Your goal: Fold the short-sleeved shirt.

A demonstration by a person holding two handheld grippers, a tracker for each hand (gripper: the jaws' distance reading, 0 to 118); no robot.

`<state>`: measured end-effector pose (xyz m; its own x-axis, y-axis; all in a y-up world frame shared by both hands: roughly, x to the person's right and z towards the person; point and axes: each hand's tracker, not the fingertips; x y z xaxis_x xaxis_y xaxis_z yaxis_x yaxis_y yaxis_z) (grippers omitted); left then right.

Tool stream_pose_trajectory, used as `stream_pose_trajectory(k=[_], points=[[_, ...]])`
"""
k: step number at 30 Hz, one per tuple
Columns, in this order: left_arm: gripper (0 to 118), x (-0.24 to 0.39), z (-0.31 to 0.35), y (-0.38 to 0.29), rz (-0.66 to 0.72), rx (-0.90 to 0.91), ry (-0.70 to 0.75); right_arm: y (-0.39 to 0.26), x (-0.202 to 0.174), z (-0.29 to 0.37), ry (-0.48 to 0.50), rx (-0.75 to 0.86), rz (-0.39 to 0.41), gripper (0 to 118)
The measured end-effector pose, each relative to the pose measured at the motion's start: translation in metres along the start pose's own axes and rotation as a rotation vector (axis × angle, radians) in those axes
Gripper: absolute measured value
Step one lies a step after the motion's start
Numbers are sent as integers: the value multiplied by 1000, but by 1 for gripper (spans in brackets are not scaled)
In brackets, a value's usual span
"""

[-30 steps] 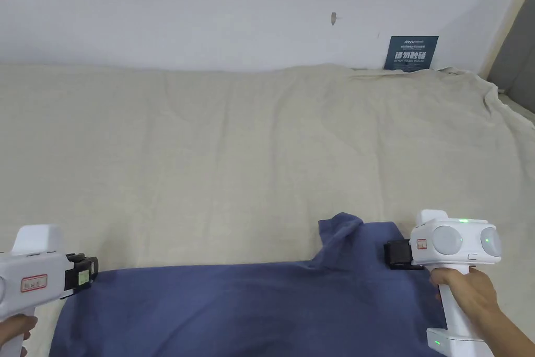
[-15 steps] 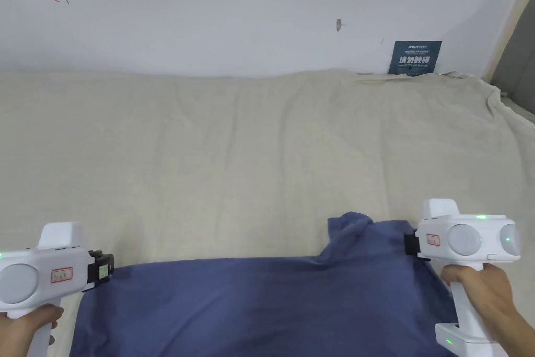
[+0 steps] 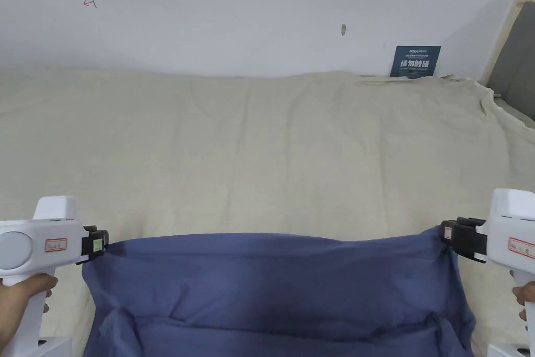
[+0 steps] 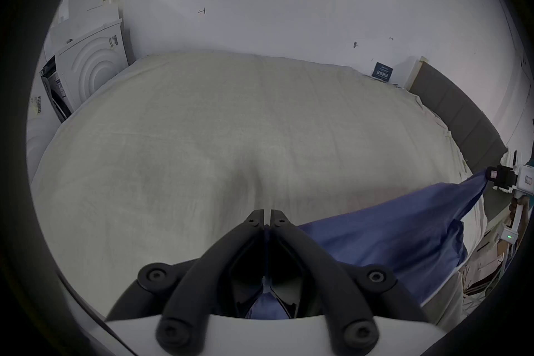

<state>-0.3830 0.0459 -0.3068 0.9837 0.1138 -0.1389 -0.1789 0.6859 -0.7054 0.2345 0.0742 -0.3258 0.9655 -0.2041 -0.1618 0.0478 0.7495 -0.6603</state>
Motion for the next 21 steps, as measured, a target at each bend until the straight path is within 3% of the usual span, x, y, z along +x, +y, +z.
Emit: stream_pose_trajectory(k=[9,21], points=[[0,-5,38,-68,-13,-46,-4,-83,25,44,-5,-36,-78,3],[0,-6,0,-159,-39,-190,57,-194,41,2,-129,-221,-170,3]])
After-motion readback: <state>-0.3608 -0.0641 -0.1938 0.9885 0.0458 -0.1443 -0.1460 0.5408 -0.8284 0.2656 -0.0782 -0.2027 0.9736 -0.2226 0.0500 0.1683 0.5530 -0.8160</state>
